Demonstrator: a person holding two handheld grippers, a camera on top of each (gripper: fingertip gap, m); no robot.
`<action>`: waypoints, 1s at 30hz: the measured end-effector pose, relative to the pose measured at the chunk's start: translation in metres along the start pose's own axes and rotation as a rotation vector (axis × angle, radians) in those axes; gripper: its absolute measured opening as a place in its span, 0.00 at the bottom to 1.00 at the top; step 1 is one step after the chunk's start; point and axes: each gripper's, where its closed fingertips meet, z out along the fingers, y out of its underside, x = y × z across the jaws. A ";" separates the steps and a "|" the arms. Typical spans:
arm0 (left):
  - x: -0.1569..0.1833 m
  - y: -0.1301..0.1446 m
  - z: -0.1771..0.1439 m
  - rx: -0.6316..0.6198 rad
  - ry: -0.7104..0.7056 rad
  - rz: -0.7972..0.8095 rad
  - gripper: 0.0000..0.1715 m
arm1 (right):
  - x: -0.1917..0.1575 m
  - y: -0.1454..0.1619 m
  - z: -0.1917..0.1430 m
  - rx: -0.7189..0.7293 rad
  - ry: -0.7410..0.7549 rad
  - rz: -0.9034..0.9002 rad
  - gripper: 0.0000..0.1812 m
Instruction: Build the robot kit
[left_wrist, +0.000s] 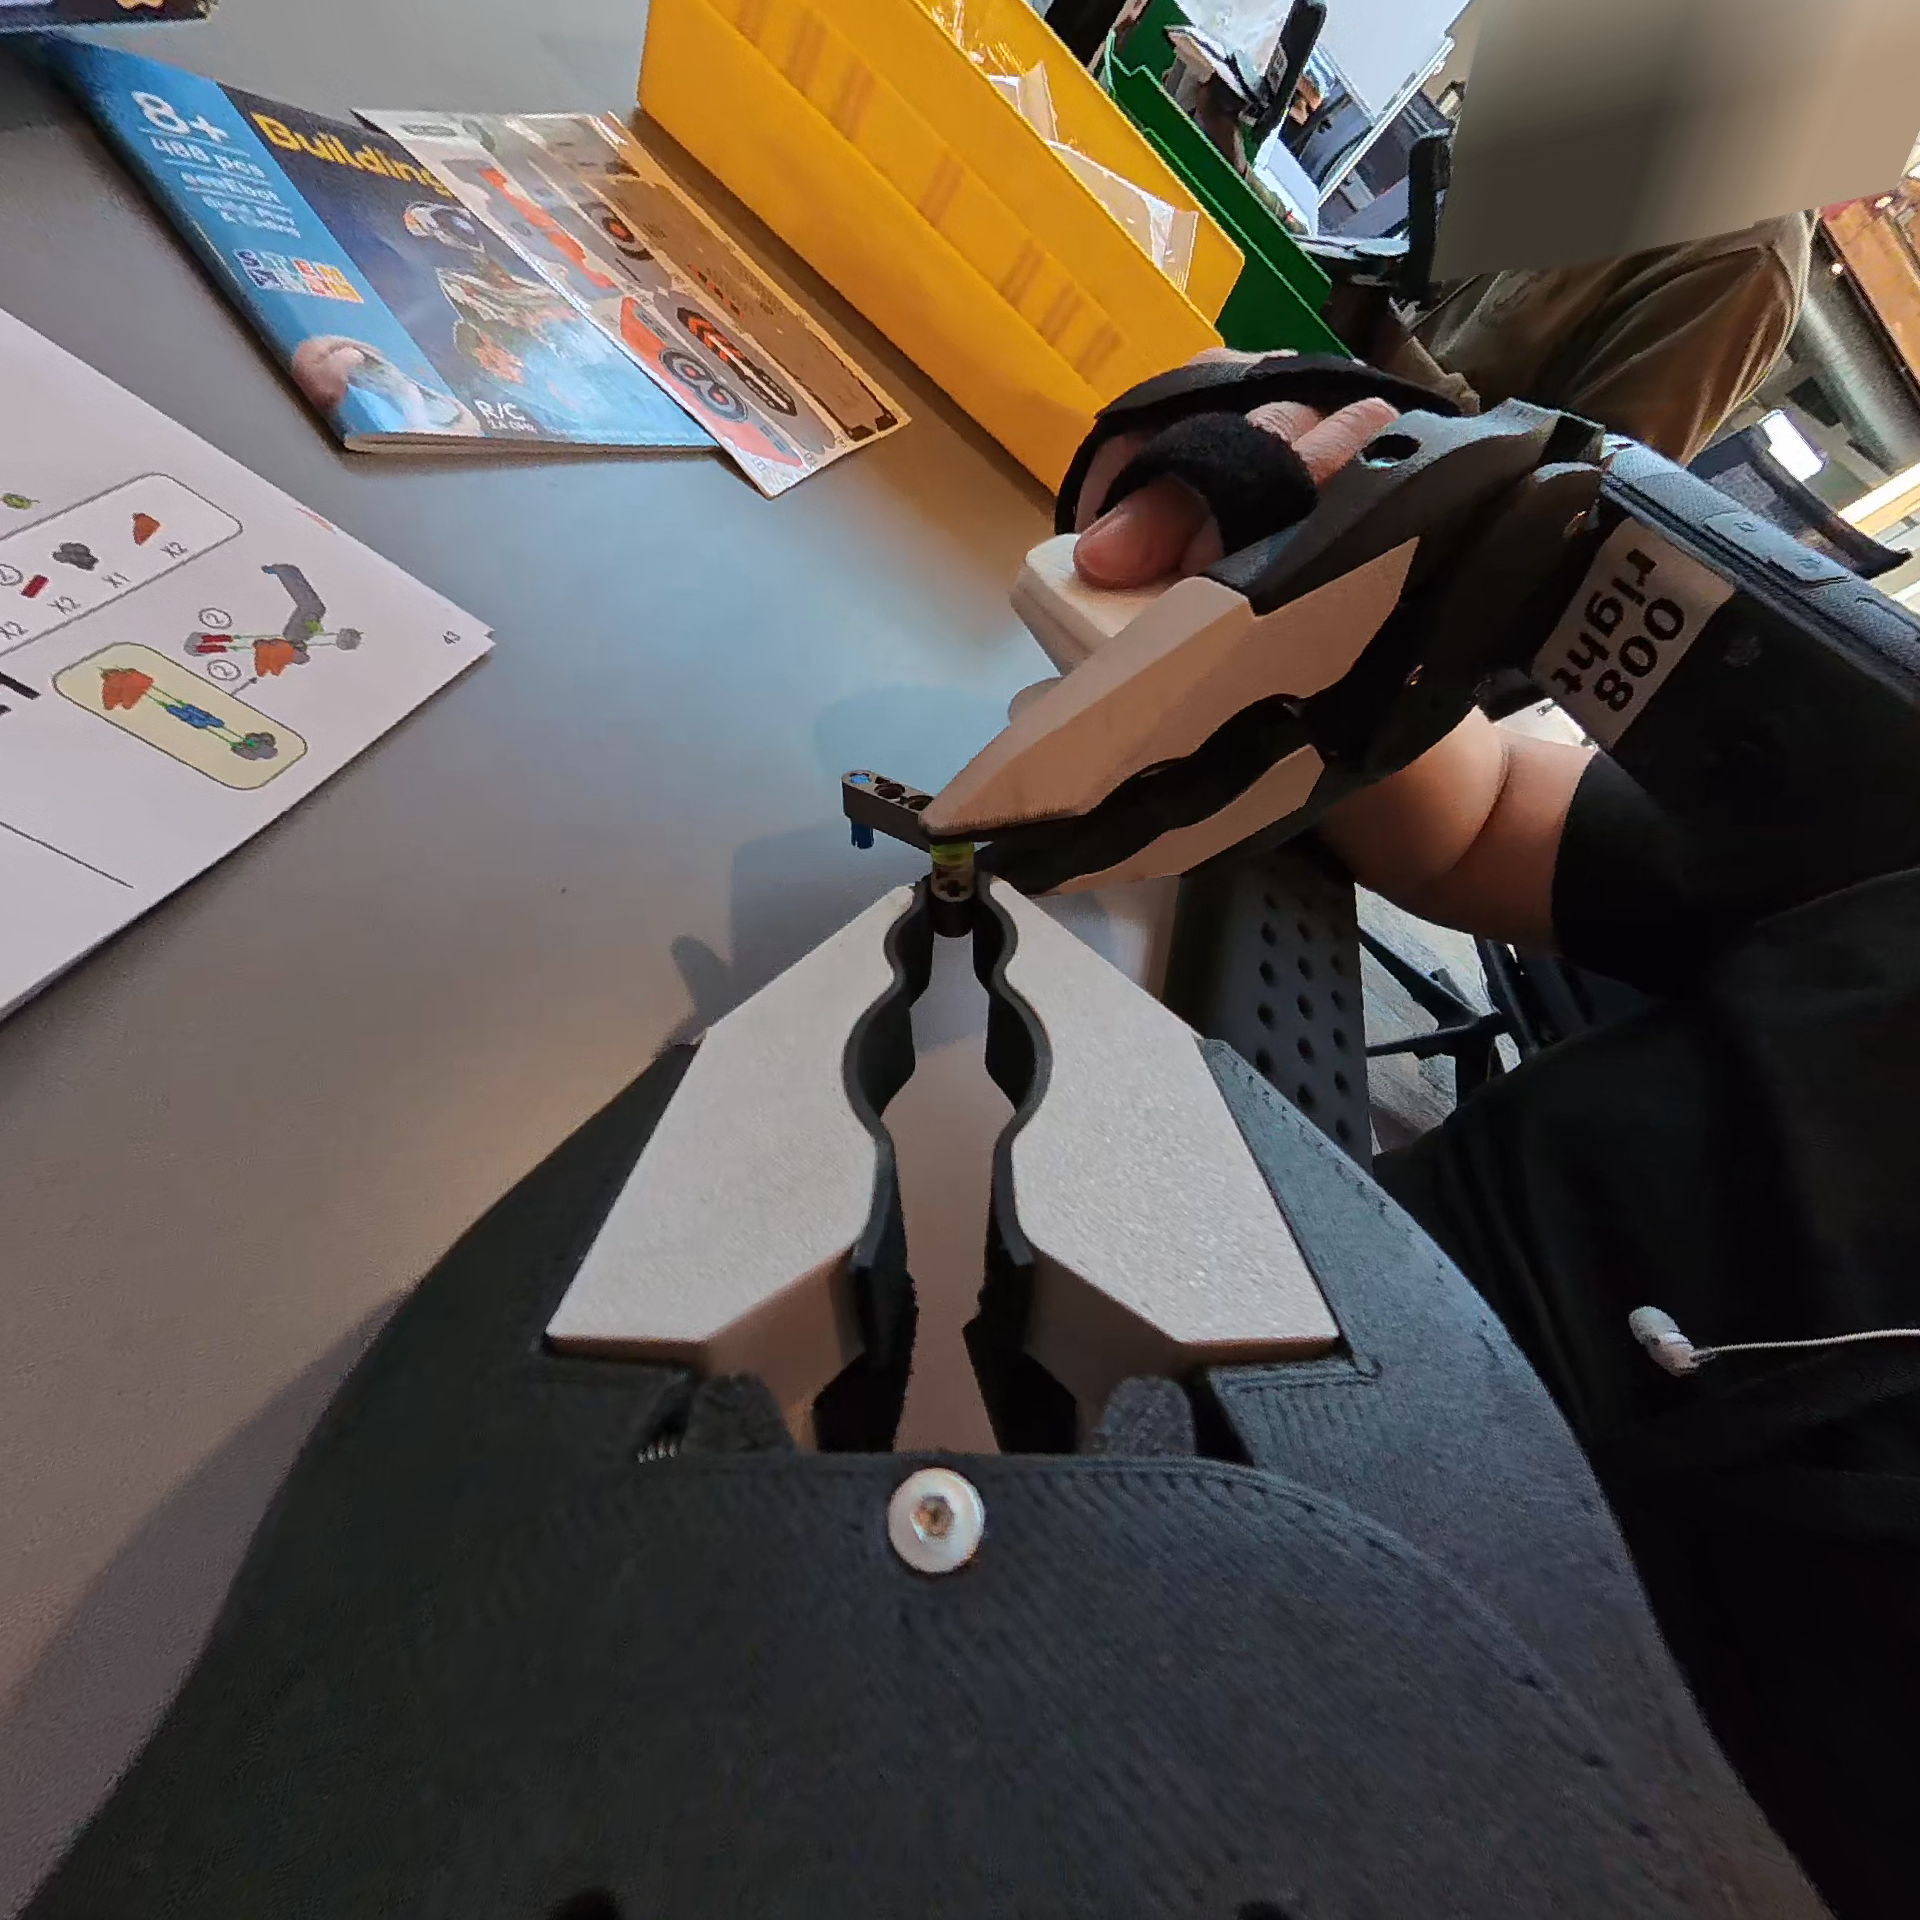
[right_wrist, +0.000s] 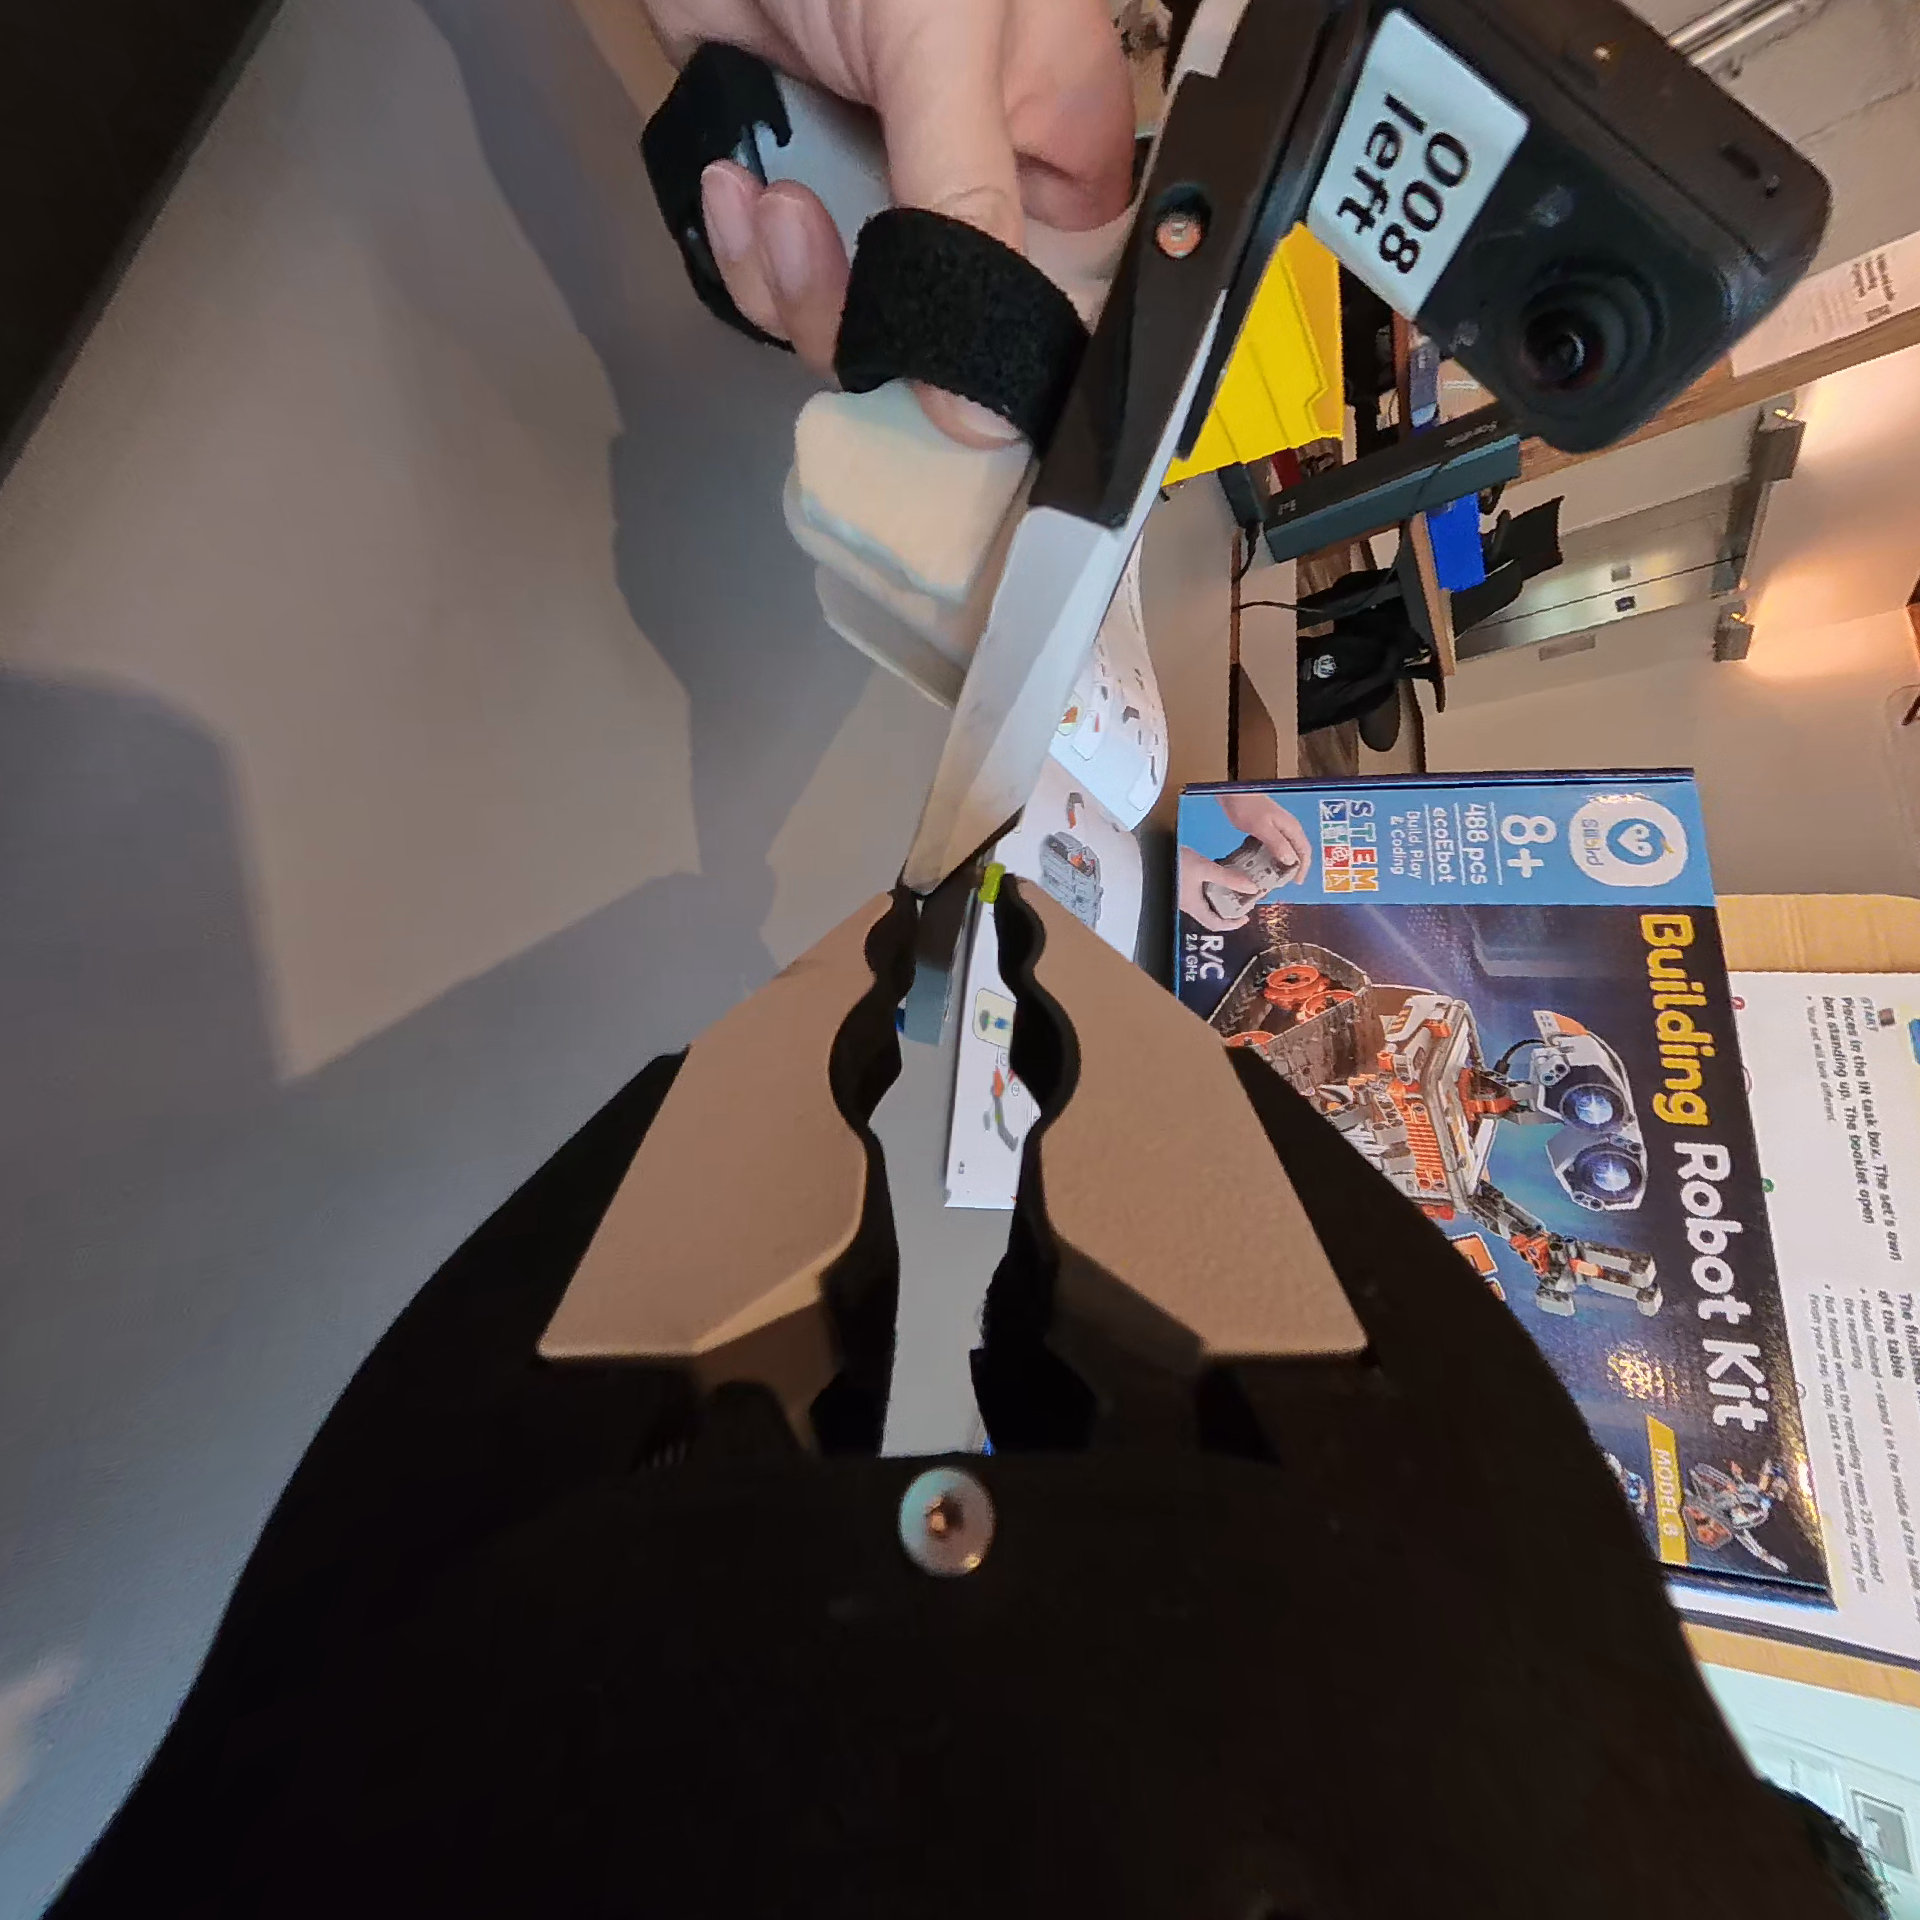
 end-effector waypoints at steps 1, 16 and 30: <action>-0.001 0.002 0.001 -0.010 0.000 -0.007 0.03 | -0.001 0.001 0.001 -0.004 -0.003 -0.008 0.08; -0.006 0.005 -0.001 -0.027 -0.003 -0.076 0.03 | -0.002 0.002 0.007 -0.069 0.032 -0.104 0.07; -0.011 0.008 0.003 -0.039 -0.017 -0.080 0.03 | -0.005 0.007 0.010 0.026 -0.016 0.090 0.09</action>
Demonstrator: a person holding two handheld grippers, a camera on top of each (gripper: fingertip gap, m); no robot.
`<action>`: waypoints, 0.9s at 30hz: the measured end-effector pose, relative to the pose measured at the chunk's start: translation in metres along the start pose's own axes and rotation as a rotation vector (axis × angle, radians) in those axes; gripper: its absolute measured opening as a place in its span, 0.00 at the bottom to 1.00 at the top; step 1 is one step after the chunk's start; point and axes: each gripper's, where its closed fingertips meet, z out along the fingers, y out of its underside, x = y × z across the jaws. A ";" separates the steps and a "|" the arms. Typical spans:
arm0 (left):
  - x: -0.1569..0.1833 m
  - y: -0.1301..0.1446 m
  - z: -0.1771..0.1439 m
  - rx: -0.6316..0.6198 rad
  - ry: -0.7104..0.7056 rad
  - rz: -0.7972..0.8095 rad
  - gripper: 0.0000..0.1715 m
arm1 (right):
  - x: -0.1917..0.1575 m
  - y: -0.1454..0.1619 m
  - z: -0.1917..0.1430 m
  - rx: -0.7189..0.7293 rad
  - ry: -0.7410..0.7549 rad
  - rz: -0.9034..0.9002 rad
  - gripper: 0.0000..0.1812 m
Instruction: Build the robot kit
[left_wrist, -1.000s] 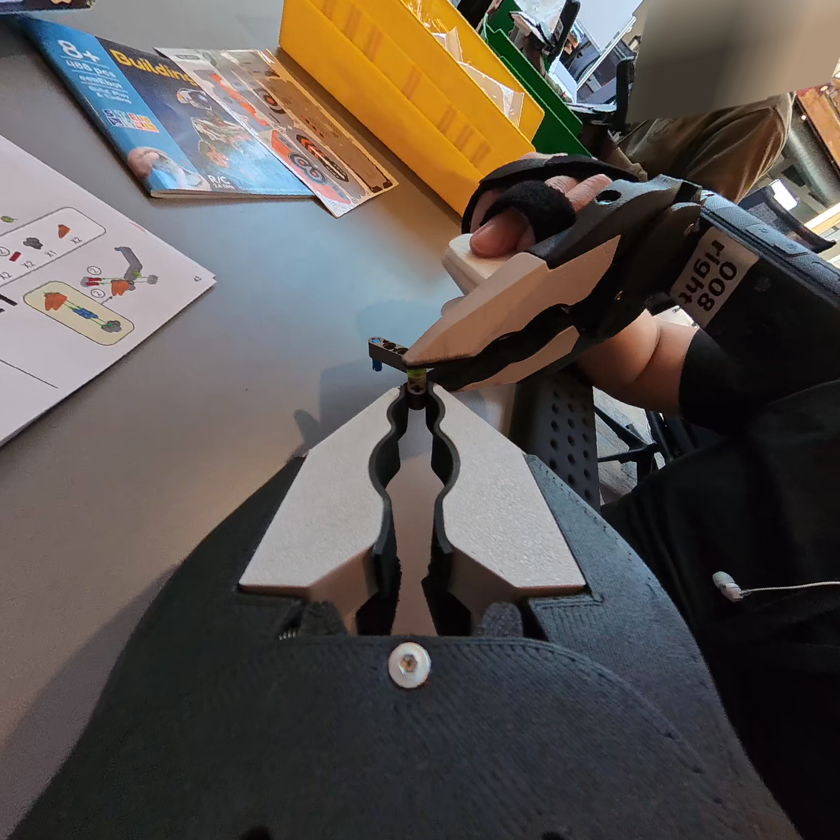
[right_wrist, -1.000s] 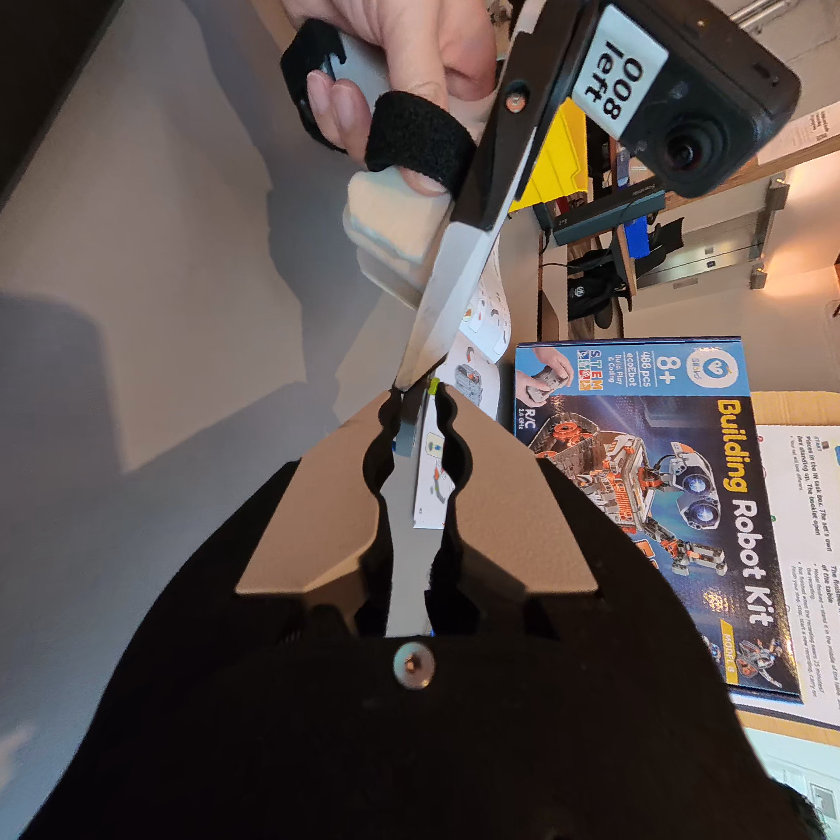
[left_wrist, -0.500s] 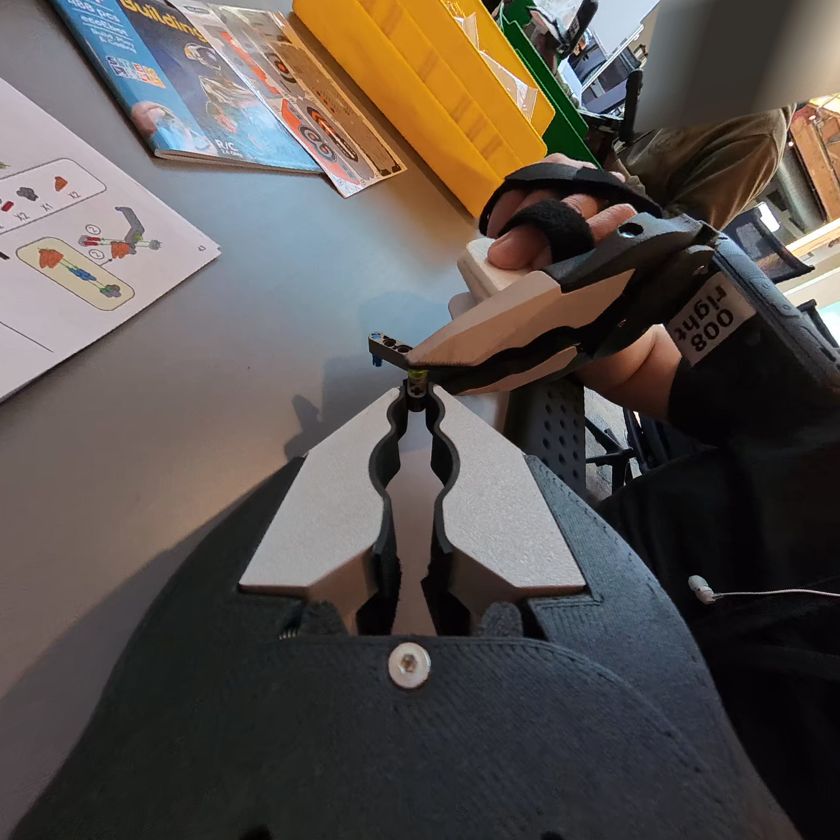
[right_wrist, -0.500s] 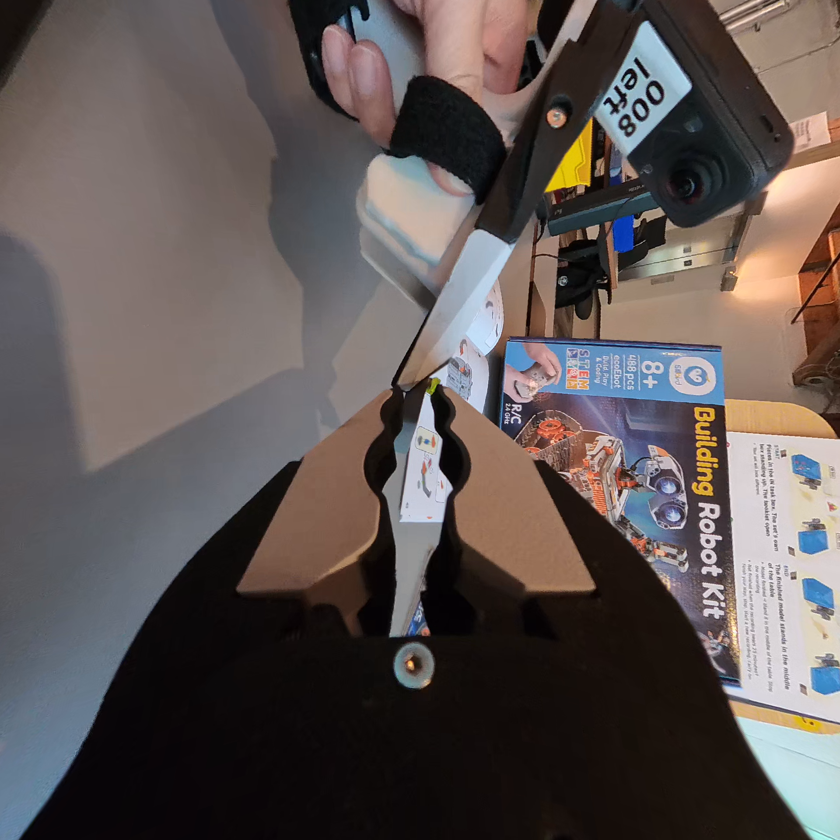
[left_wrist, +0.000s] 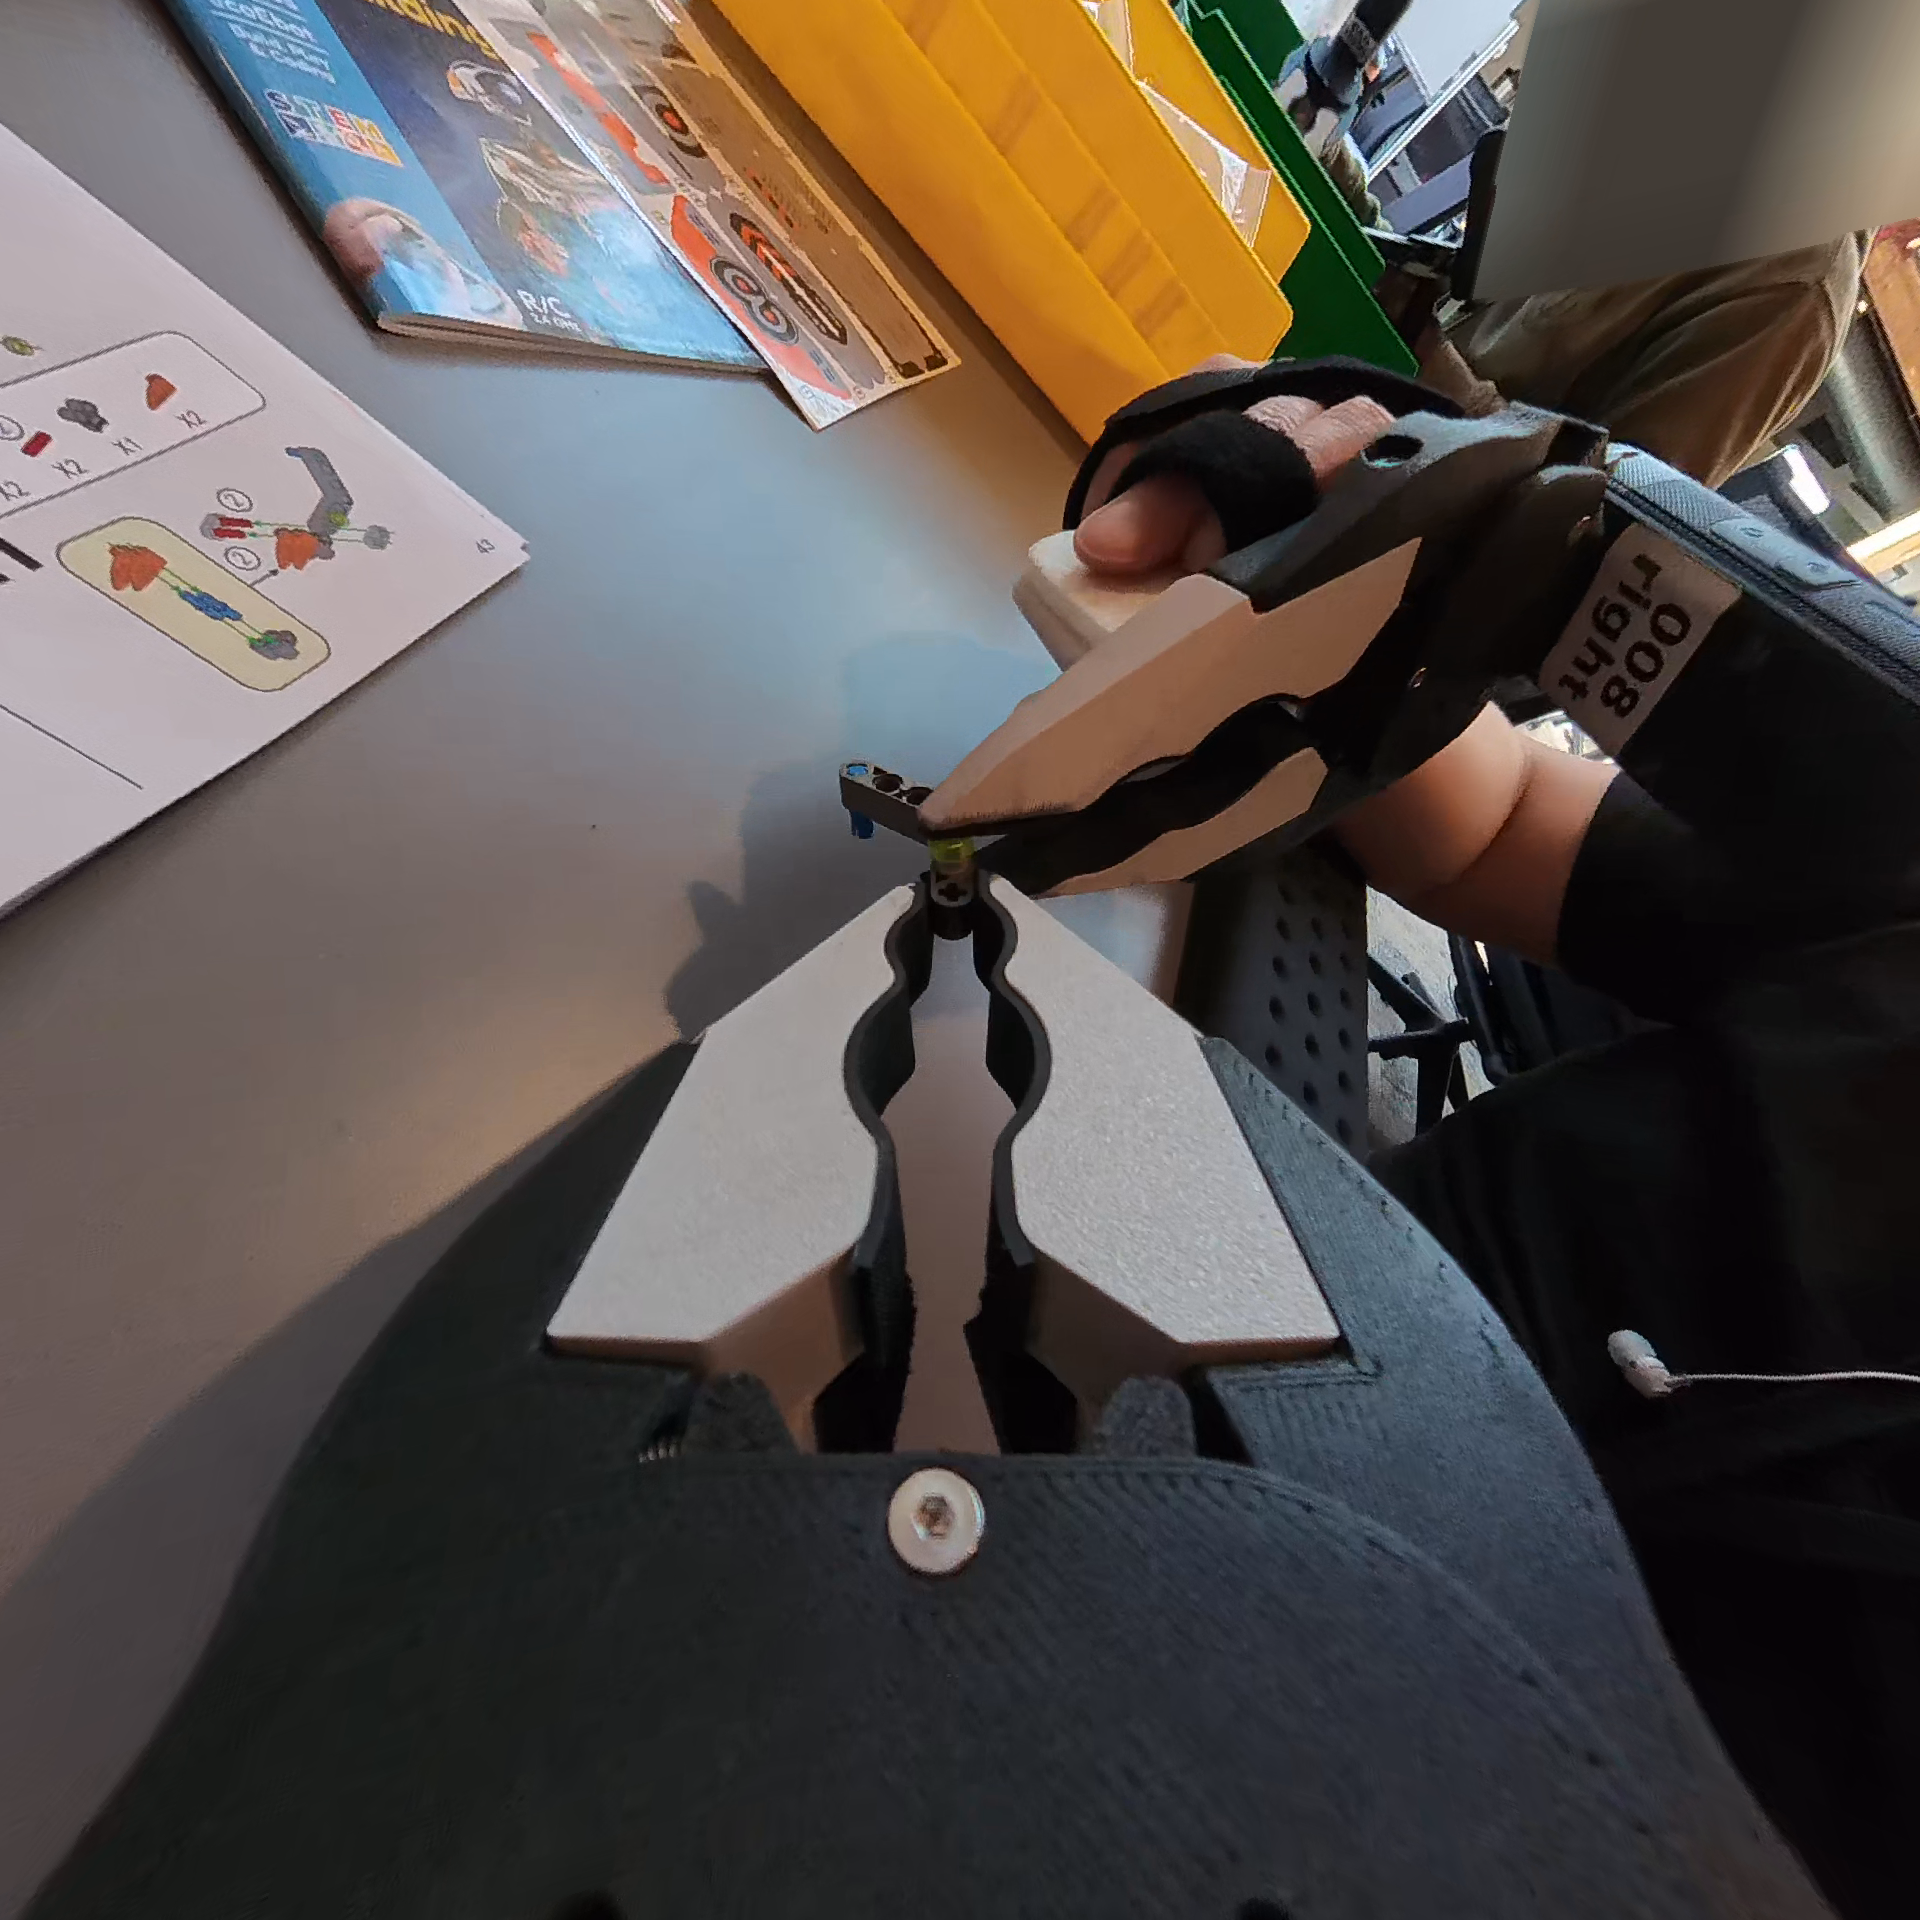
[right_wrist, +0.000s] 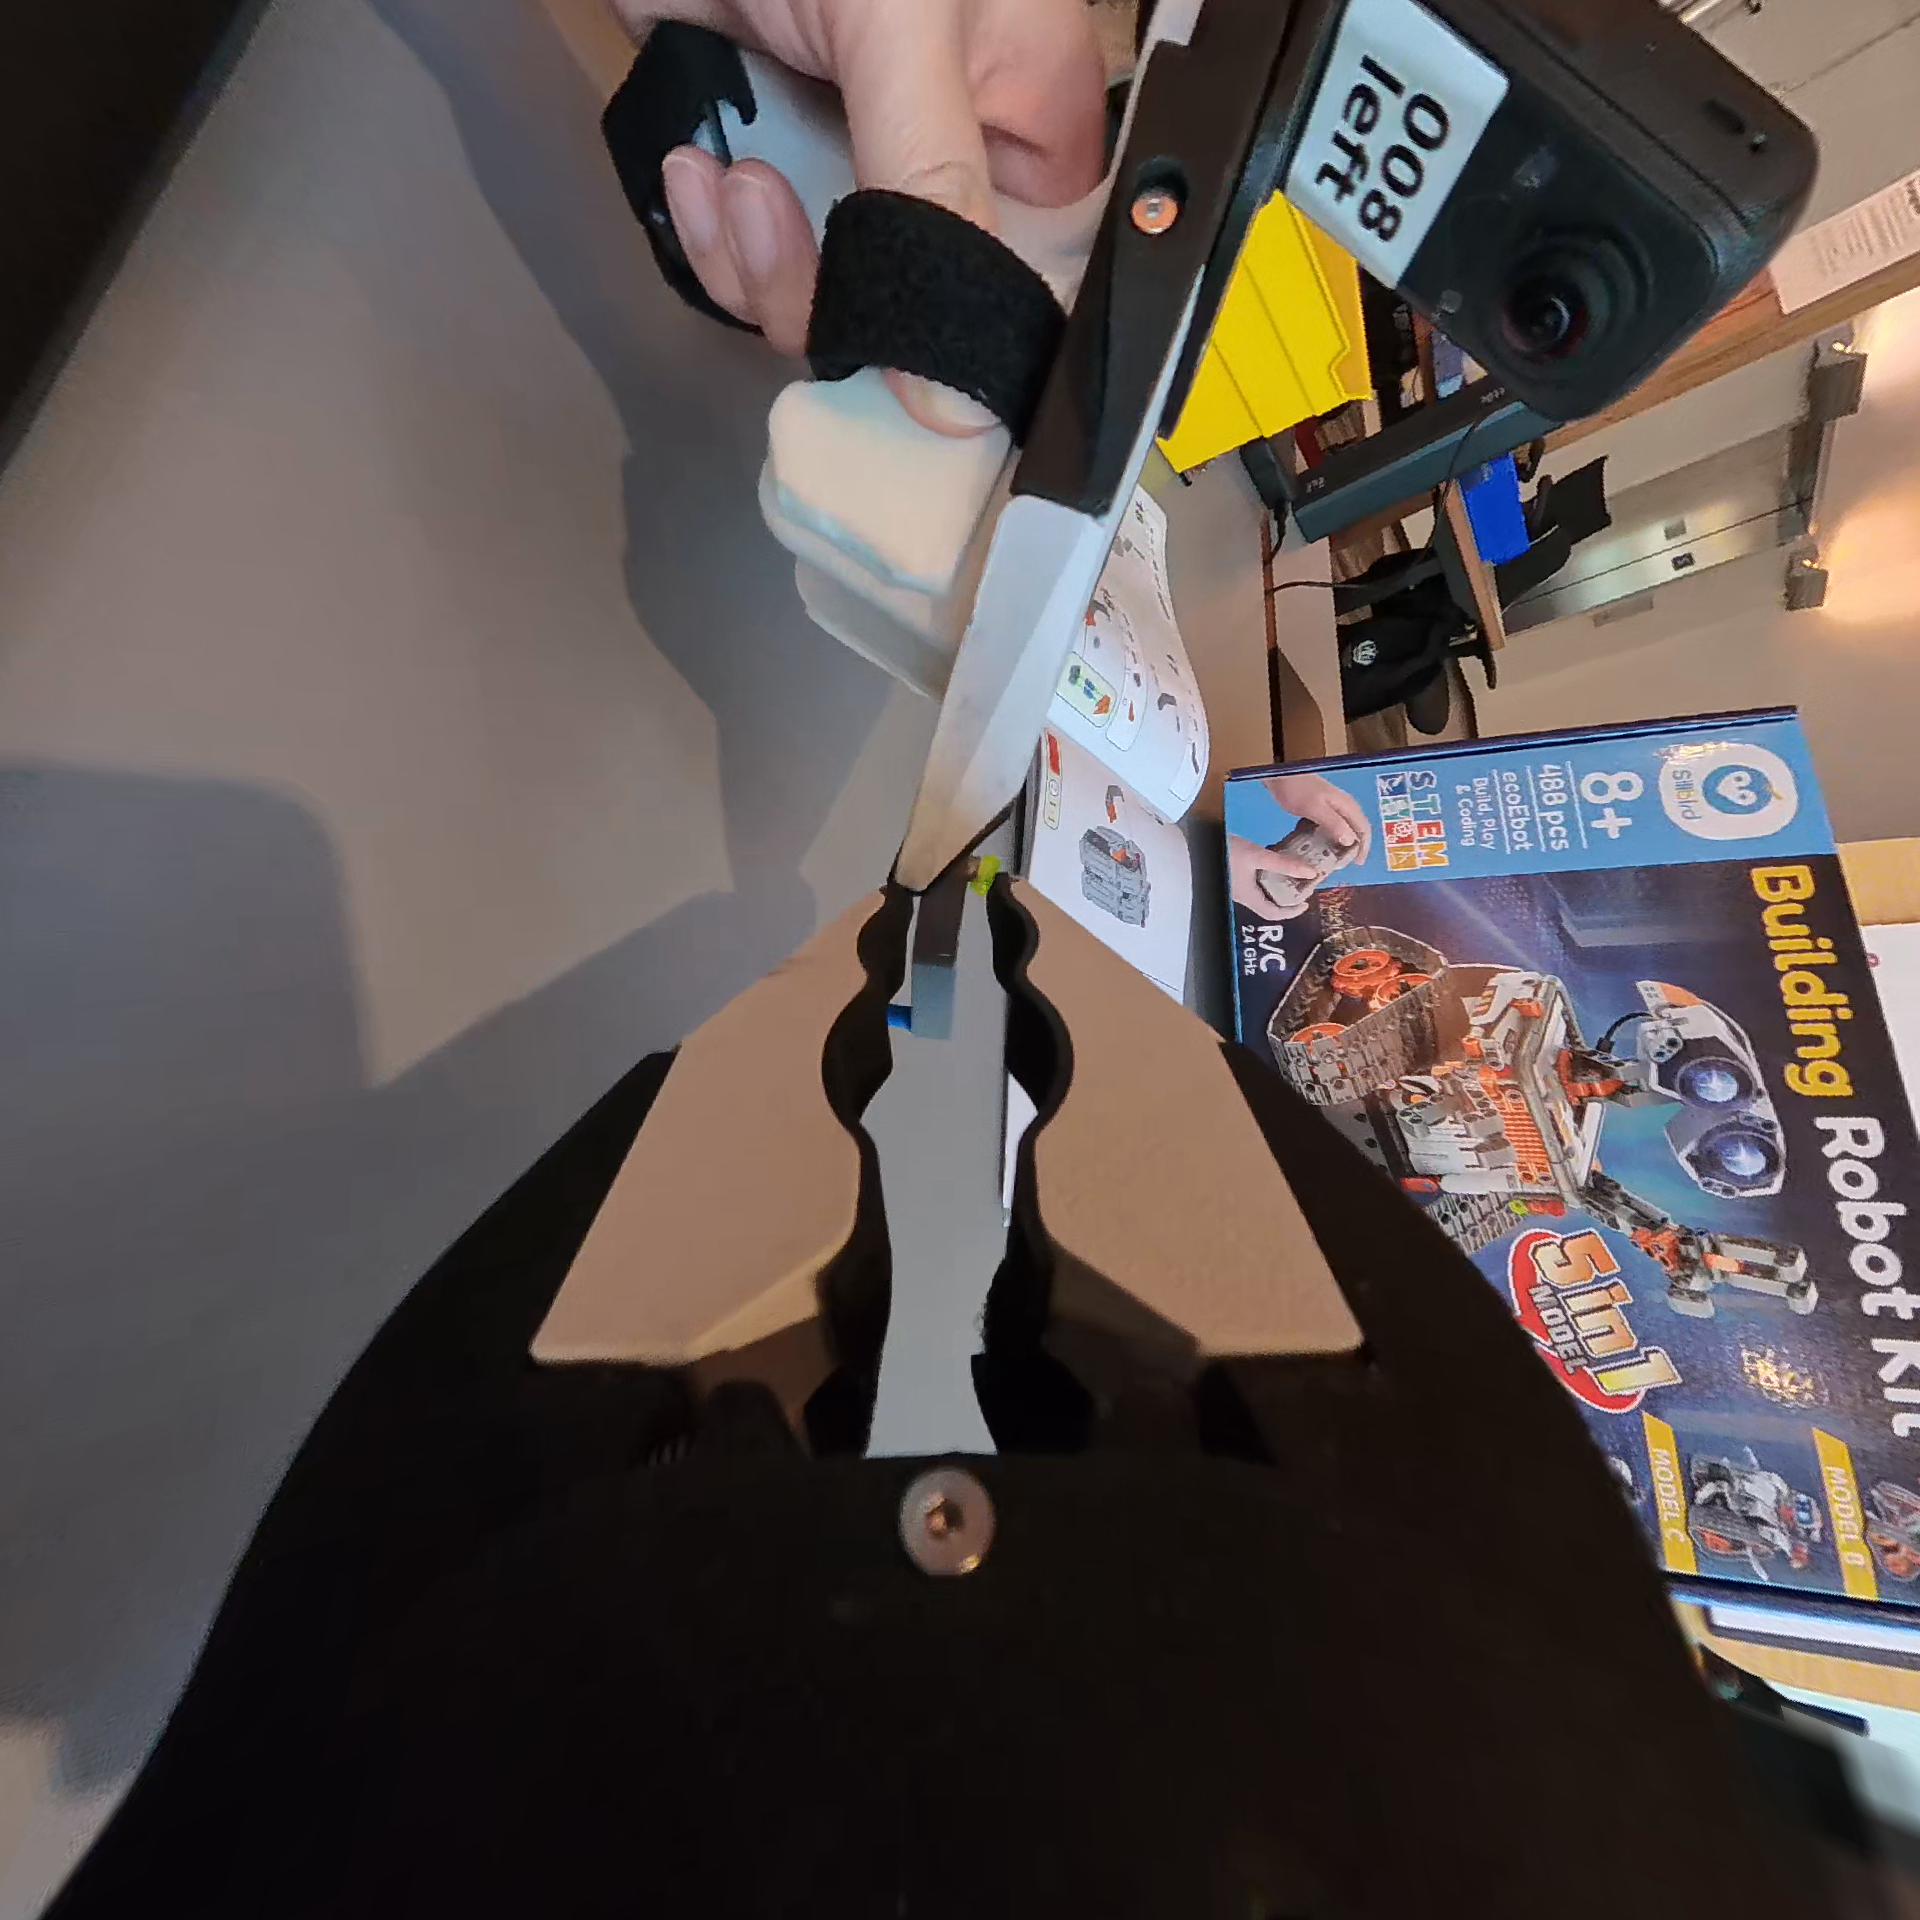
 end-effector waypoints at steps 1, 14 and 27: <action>-0.001 0.001 0.001 -0.005 -0.005 0.003 0.03 | -0.001 0.001 0.000 -0.005 -0.001 -0.009 0.09; 0.006 -0.004 0.000 0.020 0.009 0.067 0.03 | 0.008 0.002 -0.009 0.010 0.019 0.000 0.05; 0.007 -0.031 -0.013 0.216 -0.016 0.090 0.04 | 0.035 0.007 -0.016 0.008 0.139 0.095 0.05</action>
